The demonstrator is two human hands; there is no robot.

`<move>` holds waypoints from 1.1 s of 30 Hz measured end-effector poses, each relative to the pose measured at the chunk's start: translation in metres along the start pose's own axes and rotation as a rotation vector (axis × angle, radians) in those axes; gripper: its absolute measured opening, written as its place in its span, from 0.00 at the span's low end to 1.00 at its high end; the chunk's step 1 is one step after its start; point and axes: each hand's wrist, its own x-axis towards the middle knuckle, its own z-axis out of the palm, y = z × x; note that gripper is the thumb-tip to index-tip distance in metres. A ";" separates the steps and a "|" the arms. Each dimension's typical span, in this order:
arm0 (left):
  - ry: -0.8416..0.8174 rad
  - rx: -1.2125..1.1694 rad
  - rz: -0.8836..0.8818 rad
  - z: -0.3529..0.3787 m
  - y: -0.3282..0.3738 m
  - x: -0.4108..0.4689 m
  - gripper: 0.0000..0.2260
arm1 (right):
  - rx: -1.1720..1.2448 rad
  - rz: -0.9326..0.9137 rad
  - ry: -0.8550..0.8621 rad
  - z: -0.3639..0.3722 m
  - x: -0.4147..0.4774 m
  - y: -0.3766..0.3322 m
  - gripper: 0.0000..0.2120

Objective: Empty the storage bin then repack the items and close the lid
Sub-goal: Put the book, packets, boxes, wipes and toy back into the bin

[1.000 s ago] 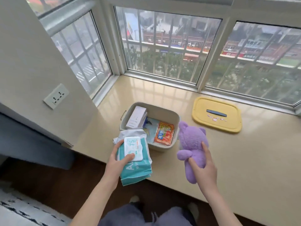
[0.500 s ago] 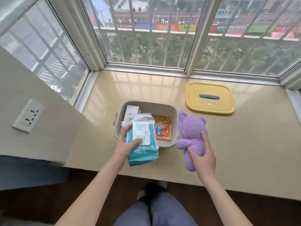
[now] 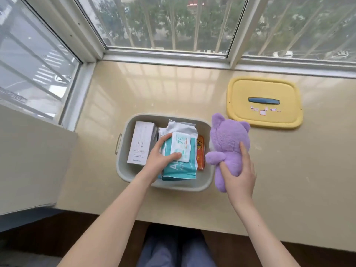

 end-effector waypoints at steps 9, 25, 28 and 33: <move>-0.053 -0.077 -0.117 0.002 -0.038 0.047 0.32 | -0.028 -0.093 0.053 0.014 0.022 0.014 0.35; -0.060 0.054 -0.001 -0.008 -0.053 0.050 0.30 | -0.124 -0.209 0.114 0.022 0.018 0.016 0.36; -0.049 0.048 0.015 -0.007 -0.056 0.047 0.30 | -0.137 -0.209 0.110 0.021 0.017 0.018 0.36; -0.053 0.084 0.037 -0.005 -0.061 0.046 0.31 | -0.132 -0.205 0.113 0.022 0.015 0.019 0.36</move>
